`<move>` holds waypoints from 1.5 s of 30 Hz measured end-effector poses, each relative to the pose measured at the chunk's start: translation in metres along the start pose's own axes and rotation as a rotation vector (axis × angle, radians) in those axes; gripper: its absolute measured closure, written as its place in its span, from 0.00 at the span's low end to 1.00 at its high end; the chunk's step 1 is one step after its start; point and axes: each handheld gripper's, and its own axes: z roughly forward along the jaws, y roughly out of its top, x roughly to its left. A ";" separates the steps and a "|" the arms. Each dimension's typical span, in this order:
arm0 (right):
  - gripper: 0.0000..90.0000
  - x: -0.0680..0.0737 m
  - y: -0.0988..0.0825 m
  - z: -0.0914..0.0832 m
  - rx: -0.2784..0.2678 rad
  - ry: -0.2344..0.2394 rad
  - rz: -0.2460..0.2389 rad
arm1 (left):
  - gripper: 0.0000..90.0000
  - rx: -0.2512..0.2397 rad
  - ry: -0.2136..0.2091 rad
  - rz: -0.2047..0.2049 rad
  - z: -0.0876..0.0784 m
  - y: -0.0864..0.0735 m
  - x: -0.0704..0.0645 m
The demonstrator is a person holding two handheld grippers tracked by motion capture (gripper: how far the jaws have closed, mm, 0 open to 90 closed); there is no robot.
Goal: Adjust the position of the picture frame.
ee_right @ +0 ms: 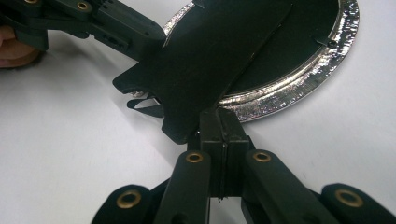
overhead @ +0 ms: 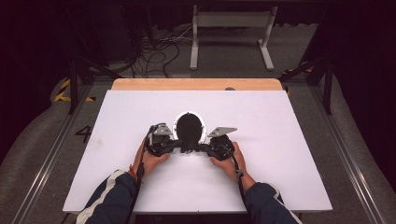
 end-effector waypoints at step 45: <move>1.00 0.012 -0.041 -0.047 0.027 -0.022 -0.070 | 0.98 0.020 -0.114 0.101 0.008 0.003 -0.038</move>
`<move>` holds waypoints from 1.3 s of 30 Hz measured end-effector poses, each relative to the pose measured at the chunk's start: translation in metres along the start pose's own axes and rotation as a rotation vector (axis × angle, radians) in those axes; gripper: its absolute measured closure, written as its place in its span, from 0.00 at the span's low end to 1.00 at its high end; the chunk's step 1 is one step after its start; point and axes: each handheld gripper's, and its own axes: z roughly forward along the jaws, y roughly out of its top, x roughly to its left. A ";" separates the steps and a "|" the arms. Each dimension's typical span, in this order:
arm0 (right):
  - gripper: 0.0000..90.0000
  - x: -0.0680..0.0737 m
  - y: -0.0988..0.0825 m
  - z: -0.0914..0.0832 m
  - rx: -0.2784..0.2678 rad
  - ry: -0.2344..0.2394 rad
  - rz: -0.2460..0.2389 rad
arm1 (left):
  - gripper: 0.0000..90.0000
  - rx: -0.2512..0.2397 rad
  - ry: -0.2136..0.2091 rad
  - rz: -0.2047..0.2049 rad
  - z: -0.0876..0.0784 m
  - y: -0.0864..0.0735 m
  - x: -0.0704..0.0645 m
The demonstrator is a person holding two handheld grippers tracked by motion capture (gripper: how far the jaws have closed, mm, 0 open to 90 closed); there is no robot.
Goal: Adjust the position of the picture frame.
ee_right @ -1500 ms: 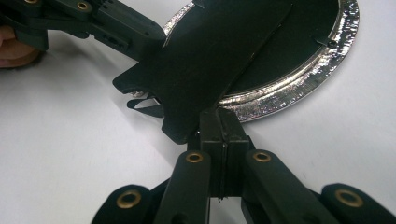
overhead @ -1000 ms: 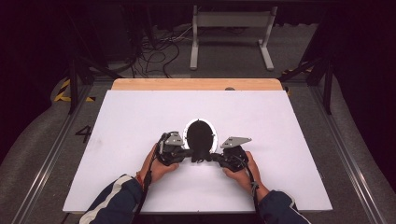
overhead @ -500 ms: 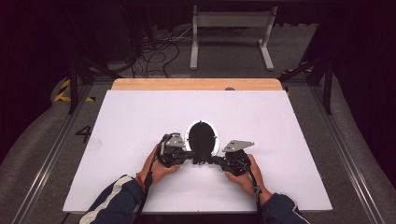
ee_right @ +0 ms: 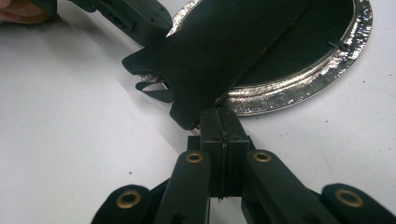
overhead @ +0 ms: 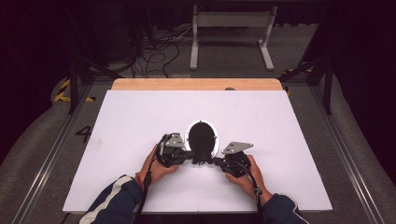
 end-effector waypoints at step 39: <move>1.00 0.001 -0.003 -0.005 0.011 0.027 -0.024 | 1.00 0.038 -0.028 -0.006 0.004 -0.001 0.000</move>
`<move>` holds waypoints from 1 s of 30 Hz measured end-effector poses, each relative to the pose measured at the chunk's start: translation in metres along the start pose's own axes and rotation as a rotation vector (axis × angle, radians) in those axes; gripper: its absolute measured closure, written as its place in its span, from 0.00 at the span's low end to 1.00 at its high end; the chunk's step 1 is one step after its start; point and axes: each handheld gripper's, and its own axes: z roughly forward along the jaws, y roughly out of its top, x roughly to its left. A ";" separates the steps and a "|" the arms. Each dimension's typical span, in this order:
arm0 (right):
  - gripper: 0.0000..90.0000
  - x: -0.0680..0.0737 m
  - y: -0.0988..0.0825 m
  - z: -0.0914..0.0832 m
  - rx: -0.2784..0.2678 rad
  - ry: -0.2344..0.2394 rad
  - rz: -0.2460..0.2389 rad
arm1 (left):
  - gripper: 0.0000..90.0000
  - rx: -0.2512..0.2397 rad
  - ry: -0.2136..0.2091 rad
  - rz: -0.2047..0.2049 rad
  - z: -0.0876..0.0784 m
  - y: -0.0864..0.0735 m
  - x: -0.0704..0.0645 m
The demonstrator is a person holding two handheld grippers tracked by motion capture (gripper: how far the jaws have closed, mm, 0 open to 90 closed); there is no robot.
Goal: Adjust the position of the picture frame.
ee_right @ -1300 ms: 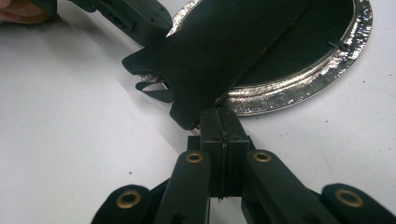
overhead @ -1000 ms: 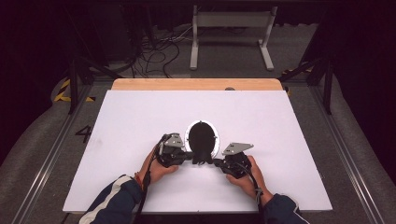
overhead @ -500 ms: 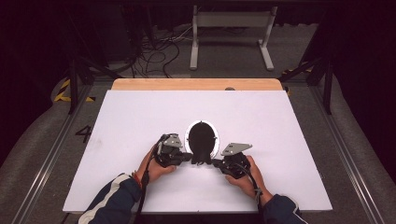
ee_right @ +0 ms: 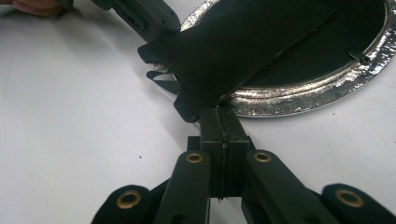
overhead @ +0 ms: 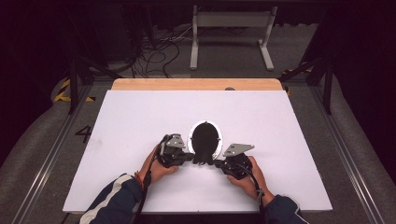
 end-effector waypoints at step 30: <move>0.82 -0.008 -0.001 -0.028 -0.010 0.013 -0.036 | 0.53 -0.073 0.104 0.121 -0.053 -0.026 -0.018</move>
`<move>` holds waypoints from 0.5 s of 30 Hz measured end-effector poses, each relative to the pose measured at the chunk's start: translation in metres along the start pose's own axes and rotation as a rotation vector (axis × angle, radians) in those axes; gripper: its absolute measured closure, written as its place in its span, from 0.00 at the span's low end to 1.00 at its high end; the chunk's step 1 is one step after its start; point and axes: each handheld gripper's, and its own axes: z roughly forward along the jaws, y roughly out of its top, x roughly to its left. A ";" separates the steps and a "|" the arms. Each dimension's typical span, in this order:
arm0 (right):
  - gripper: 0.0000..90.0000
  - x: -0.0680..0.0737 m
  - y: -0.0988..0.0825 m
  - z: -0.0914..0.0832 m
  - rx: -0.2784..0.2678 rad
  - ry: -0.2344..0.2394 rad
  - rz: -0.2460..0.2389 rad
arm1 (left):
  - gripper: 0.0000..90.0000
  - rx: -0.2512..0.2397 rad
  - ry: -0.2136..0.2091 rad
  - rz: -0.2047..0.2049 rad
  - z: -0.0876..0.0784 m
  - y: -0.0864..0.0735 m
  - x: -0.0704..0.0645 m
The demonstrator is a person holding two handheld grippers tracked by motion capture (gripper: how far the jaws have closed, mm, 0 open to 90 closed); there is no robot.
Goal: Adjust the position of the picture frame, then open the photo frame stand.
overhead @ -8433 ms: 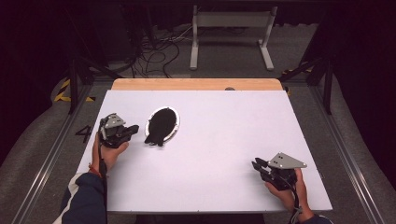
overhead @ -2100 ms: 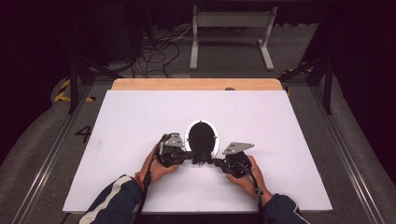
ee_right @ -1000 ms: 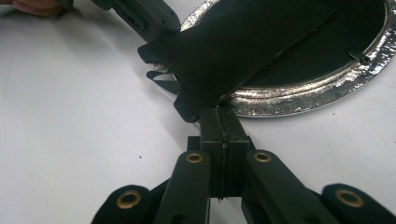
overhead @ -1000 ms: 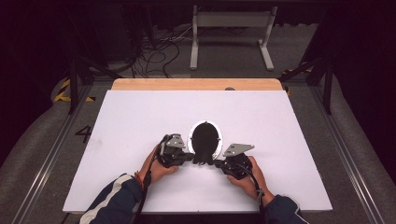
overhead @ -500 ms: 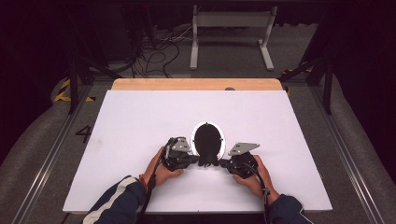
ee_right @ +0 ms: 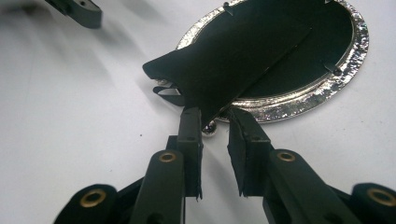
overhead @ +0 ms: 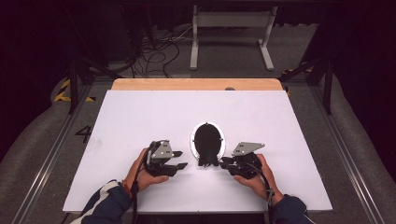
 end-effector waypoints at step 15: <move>0.67 0.006 0.000 0.008 0.065 -0.013 -0.031 | 0.21 0.026 0.108 -0.078 -0.040 -0.049 0.007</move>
